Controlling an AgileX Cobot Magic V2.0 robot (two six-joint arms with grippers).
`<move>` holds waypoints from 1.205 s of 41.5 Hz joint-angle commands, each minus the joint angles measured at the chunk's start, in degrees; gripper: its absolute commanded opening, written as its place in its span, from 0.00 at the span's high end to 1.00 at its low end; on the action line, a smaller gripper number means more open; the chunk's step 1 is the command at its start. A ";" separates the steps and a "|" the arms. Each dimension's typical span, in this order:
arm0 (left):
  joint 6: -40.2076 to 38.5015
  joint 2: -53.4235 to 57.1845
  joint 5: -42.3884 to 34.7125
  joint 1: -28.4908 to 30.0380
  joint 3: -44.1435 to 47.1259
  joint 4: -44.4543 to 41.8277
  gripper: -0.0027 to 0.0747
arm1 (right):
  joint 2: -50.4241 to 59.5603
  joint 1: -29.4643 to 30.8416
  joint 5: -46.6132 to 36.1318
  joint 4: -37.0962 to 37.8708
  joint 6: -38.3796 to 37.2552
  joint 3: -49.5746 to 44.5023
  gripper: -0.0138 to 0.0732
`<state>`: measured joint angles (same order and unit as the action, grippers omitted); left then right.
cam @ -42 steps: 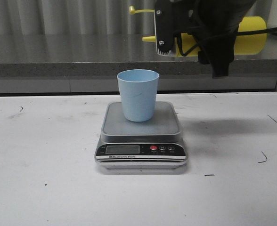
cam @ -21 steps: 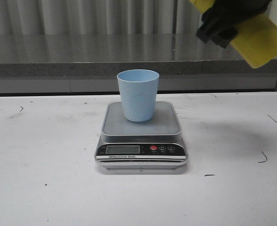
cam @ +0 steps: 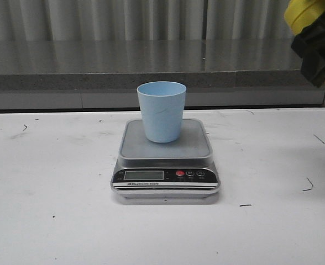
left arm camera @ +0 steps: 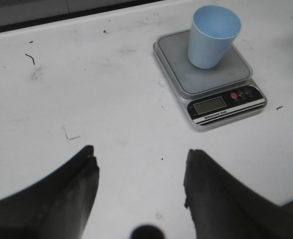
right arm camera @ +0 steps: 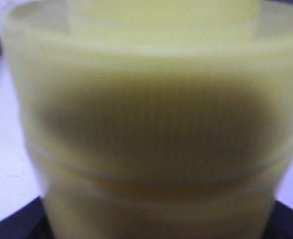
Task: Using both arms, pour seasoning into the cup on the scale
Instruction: 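Tilt the bottle back upright and carry it to its spot, then lower the yellow bottle onto the table with the right gripper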
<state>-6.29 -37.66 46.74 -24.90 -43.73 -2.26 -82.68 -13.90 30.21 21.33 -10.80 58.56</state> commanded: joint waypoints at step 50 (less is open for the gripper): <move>-0.52 0.01 -4.10 -0.44 -1.34 0.29 0.46 | -22.17 6.91 -95.54 -14.91 11.48 -17.58 0.35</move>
<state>-6.29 -37.66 46.74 -24.90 -43.73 -2.26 -106.15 -7.45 -57.62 7.82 -0.58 38.71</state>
